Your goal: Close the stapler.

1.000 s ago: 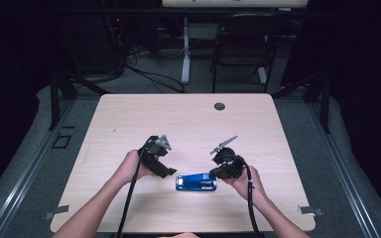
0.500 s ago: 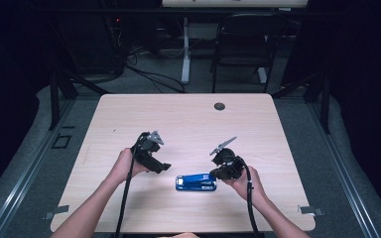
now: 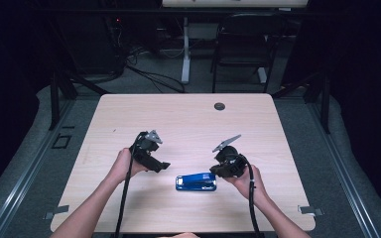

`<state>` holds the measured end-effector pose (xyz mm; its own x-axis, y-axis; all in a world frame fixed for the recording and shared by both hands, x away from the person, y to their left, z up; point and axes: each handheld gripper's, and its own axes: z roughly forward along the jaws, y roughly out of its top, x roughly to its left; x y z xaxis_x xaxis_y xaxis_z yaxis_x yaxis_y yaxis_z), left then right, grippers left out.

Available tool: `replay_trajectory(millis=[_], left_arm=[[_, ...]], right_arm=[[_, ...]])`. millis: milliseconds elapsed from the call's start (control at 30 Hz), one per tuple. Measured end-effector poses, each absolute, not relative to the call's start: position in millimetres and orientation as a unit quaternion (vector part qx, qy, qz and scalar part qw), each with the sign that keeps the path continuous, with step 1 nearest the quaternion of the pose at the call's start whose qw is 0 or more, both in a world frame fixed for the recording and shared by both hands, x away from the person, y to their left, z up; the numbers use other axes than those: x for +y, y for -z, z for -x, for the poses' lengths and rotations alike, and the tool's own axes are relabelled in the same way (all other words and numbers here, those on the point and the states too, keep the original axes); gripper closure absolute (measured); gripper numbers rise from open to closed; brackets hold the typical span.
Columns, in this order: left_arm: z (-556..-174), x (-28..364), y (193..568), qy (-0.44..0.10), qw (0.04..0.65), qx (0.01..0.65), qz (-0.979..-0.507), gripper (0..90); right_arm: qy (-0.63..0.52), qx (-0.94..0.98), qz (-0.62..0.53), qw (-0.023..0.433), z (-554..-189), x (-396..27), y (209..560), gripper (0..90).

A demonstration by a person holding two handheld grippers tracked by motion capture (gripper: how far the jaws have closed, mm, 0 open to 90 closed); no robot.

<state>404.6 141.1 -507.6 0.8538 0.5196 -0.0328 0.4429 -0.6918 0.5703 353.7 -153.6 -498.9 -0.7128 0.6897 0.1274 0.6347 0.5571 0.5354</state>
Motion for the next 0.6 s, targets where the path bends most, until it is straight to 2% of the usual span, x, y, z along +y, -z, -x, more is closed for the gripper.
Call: replay_trajectory(millis=[100,133,233,267,400,433,467,600], left_arm=[[-405,142,507,-0.071,0.295,0.264,-0.915,14.4],[-405,142,507,-0.071,0.297,0.264,-0.915,14.1],[-405,143,508,-0.073,0.297,0.268,-0.913,13.6],[-405,143,508,-0.074,0.298,0.27,-0.913,13.0],[-406,145,509,-0.079,0.297,0.273,-0.911,11.5],[-406,146,509,-0.079,0.299,0.277,-0.91,11.5],[-407,147,509,-0.08,0.299,0.278,-0.91,10.3],[-409,151,511,-0.081,0.299,0.286,-0.907,10.0]], right_arm=[[-0.293,0.875,-0.379,0.073,-356,-161,493,75.3],[-0.297,0.869,-0.385,0.086,-357,-167,490,67.3],[-0.299,0.865,-0.391,0.1,-358,-172,487,61.0],[-0.294,0.864,-0.395,0.107,-360,-176,485,53.3],[-0.299,0.856,-0.404,0.124,-364,-194,481,34.7],[-0.299,0.856,-0.404,0.124,-364,-194,481,34.7],[-0.298,0.85,-0.41,0.145,-365,-201,479,29.9],[-0.299,0.846,-0.415,0.152,-368,-209,478,23.0]])
